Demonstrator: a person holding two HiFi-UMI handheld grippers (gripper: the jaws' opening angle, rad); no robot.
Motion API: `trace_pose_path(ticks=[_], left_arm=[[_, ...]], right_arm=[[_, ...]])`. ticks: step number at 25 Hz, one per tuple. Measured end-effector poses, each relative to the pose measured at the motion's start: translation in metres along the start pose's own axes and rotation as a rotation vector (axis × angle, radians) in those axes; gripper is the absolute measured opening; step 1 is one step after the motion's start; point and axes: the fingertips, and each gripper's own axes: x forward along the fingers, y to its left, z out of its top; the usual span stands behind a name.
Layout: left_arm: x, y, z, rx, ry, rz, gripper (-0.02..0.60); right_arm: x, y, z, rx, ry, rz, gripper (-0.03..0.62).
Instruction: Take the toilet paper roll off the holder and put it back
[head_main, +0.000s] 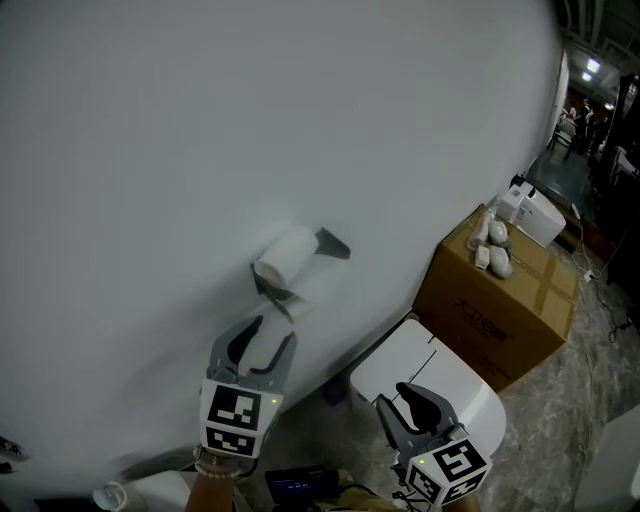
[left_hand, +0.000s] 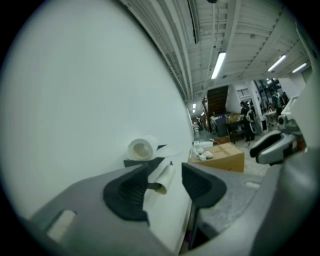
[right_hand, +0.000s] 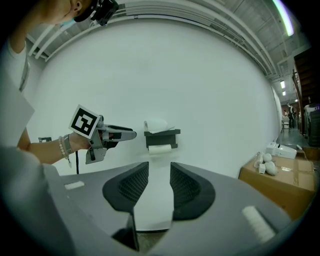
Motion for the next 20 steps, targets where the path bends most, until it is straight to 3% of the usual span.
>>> trace_pose_path(ticks=[12, 20], left_arm=[[0.052, 0.015, -0.002, 0.025, 0.024, 0.073, 0.212], [0.054, 0.015, 0.003, 0.033, 0.030, 0.127, 0.216]], right_arm=[[0.025, -0.042, 0.004, 0.012, 0.010, 0.015, 0.121], [0.039, -0.054, 0.004, 0.022, 0.010, 0.052, 0.121]])
